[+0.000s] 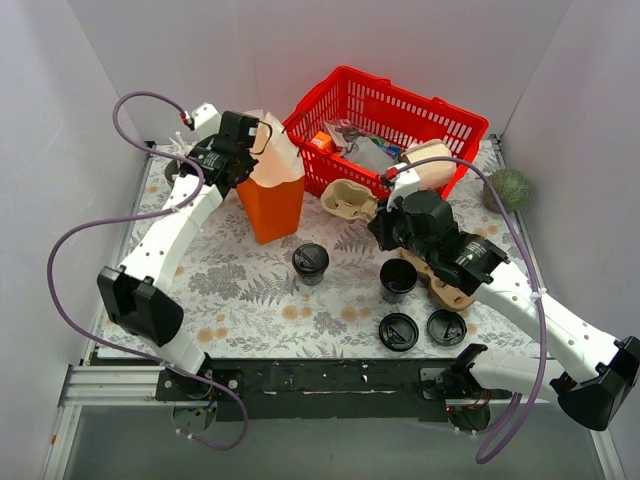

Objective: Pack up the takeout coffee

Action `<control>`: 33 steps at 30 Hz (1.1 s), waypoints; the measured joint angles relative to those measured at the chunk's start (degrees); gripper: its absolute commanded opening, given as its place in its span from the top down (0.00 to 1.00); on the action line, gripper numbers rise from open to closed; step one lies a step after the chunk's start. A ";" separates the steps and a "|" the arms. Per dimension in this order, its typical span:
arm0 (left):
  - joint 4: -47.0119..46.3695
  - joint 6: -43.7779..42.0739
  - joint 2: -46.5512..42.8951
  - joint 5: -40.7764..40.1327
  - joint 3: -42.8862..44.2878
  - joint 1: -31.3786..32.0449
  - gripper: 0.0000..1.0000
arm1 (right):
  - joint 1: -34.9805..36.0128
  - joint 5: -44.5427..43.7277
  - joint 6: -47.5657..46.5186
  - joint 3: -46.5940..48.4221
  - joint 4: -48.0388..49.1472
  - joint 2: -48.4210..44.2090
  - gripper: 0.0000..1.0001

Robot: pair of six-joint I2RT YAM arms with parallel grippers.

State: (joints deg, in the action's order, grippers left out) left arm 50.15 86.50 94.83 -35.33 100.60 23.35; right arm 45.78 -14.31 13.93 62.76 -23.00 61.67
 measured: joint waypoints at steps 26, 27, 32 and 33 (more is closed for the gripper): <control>14.64 4.35 -38.82 14.78 -27.58 0.00 1.00 | 0.00 7.45 -2.12 3.15 -3.06 -2.71 0.99; 15.37 4.24 -39.80 15.43 -27.61 0.00 1.00 | 0.00 7.65 -2.12 3.21 -3.06 -2.80 0.99; 16.50 2.54 -41.03 18.93 -28.35 0.00 1.00 | 0.00 8.92 -2.10 3.30 -3.63 -3.19 0.99; 15.76 2.12 -40.94 20.26 -28.98 0.00 1.00 | 0.00 9.09 -2.10 3.37 -3.85 -3.21 0.99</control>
State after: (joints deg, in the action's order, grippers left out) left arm 65.91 88.62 53.89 -15.07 71.61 23.35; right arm 45.78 -5.21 11.84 66.13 -26.85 58.46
